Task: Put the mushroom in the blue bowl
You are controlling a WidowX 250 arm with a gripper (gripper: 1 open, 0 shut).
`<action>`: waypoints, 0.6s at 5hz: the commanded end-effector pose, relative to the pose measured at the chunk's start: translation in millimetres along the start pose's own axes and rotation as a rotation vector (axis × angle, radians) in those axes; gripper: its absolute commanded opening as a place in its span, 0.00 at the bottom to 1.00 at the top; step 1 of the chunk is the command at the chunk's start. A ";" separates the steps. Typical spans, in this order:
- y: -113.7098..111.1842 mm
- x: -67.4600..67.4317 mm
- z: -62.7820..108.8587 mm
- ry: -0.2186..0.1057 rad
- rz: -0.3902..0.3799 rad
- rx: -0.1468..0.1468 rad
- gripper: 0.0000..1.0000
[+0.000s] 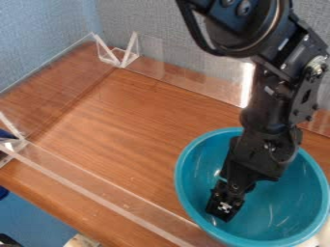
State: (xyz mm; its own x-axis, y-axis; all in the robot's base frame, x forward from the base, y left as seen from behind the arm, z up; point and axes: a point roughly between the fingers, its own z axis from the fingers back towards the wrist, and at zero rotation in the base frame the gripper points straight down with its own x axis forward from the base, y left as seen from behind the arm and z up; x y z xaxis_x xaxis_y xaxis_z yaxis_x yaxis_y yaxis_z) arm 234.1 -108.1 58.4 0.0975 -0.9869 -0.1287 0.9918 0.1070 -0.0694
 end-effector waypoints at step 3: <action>20.3 -36.1 59.1 -0.022 0.040 0.085 1.00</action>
State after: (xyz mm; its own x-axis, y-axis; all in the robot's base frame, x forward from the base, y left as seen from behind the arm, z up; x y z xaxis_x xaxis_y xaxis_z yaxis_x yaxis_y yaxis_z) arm 249.8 -76.3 105.1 0.1260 -0.9832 -0.1323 0.9907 0.1317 -0.0350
